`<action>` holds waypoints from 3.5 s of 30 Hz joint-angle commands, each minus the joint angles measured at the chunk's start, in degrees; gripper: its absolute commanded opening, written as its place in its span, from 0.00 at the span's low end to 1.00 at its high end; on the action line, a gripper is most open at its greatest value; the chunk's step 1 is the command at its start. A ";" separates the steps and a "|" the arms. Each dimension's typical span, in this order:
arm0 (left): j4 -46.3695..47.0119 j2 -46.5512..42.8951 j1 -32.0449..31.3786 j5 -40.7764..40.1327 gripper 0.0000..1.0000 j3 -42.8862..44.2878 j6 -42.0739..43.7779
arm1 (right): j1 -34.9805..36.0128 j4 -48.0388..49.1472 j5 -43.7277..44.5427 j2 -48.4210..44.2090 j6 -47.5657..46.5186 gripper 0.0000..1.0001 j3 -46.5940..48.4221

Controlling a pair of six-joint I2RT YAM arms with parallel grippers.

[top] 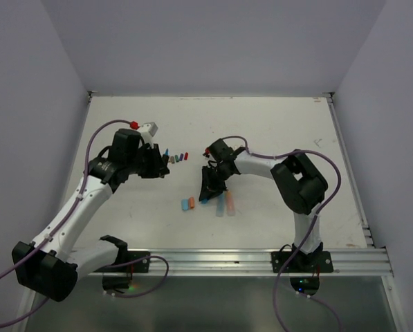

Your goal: Open the pen caps

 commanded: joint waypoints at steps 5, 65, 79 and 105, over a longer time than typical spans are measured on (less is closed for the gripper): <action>-0.50 -1.70 0.32 1.62 0.00 -2.06 -0.87 | 1.43 2.27 0.63 -0.05 0.12 0.28 1.31; 26.13 46.46 -22.79 19.20 0.00 12.08 -15.54 | -27.31 -14.25 4.85 -36.61 -4.54 0.51 -8.53; 20.24 52.53 -25.96 16.39 0.09 19.56 -26.00 | -28.19 -13.73 1.95 -38.37 -4.80 0.51 -11.08; 25.16 55.16 -28.95 14.90 0.46 15.17 -36.73 | -28.10 -11.00 -1.04 -38.37 -2.78 0.51 -12.66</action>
